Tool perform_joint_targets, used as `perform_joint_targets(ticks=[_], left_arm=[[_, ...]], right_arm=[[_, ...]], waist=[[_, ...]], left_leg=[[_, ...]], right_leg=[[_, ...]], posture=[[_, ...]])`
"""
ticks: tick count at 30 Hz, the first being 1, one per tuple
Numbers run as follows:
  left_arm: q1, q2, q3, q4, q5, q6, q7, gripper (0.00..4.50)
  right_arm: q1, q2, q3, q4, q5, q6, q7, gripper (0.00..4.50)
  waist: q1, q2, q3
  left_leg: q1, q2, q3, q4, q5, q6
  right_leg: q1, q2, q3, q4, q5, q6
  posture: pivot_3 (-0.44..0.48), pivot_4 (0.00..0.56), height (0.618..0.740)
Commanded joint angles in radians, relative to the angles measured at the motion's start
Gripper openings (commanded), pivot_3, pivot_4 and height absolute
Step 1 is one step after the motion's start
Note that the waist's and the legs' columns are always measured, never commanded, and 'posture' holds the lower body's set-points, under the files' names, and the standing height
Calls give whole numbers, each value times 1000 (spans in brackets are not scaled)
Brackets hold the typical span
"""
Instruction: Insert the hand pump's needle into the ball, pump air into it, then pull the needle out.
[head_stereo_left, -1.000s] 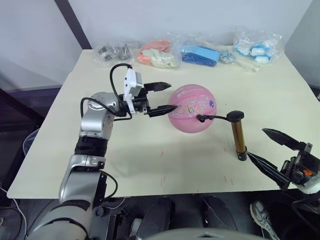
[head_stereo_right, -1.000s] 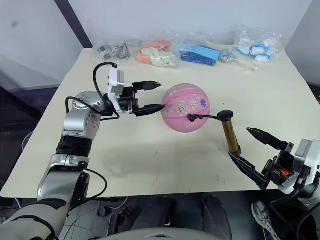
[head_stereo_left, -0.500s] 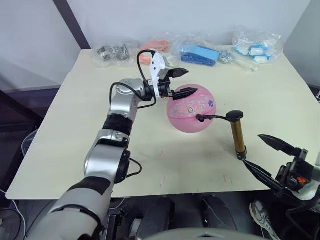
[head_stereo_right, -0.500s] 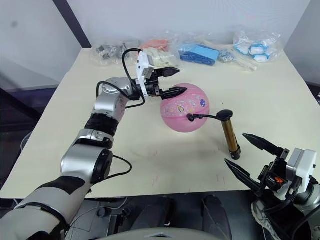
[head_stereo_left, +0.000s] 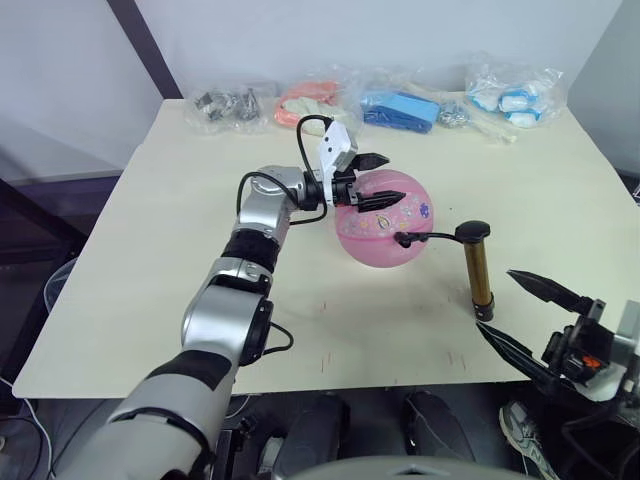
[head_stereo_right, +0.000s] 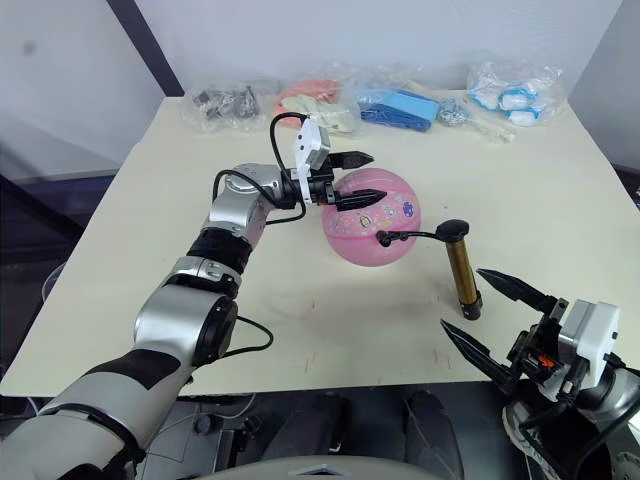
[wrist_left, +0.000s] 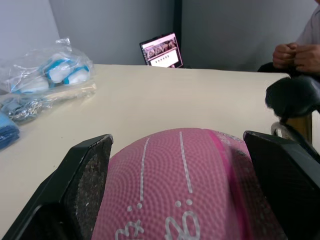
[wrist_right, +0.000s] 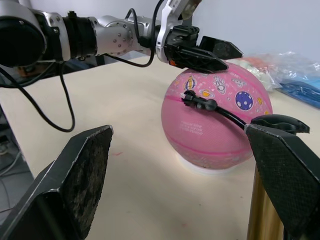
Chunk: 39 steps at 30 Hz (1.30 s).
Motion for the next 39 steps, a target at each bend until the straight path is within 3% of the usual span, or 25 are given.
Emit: perform_joint_targets(ticks=[1, 7, 12, 21, 31, 37, 38, 39], left_arm=[[-2, -5, -23, 41, 49, -10, 27, 4500], [13, -13, -28, 62, 65, -2, 41, 4500], [33, -24, -37, 61, 74, 13, 57, 4500], [54, -40, -47, 43, 89, 47, 111, 4500], [74, -52, -57, -8, 90, 83, 143, 4500], [95, -51, -63, -41, 89, 99, 147, 4500], [96, -51, -63, -44, 89, 101, 148, 4500], [97, -50, -63, -48, 88, 103, 147, 4500]], right_arm=[[-41, -13, 29, -38, -25, 2, -41, 4442], [-188, -74, 143, -57, -168, 108, -169, 4442], [-394, -138, 284, -56, -337, 262, -285, 4442], [-683, -250, 515, -8, -548, 418, -280, 4442], [-843, -275, 673, 80, -730, 429, -238, 4442], [-864, -266, 697, 112, -800, 393, -221, 4442], [-865, -263, 698, 115, -807, 390, -218, 4052], [-866, -260, 701, 119, -818, 385, -217, 3936]], waist=[[1, -1, -1], [3, -3, -3], [3, -5, -6], [7, -9, -10], [7, -11, -14], [7, -11, -15], [7, -11, -15], [7, -11, -15]], left_leg=[[0, 0, 0, 0, 0, 0], [0, 0, 0, 1, 0, 0], [1, 0, -1, 1, 0, 0], [0, -1, -3, 2, 0, 0], [0, -1, -4, 2, 0, 0], [0, -2, -5, 2, 0, 0], [0, -2, -4, 2, 0, 0], [0, -2, -4, 2, 0, 0]], right_leg=[[0, 0, 0, 0, 0, 0], [1, 0, 0, 0, 0, 0], [1, 0, -1, 1, 0, 0], [1, -1, -3, 0, 0, 0], [2, -1, -4, 0, 0, 0], [2, -2, -4, 0, 0, 0], [2, -2, -4, 0, 0, 0], [2, -2, -4, 0, 0, 0]], posture=[[0, 150, 740], [0, 150, 740], [0, 150, 740], [0, 150, 740], [0, 150, 740], [0, 150, 740], [0, 150, 740], [0, 150, 740]])
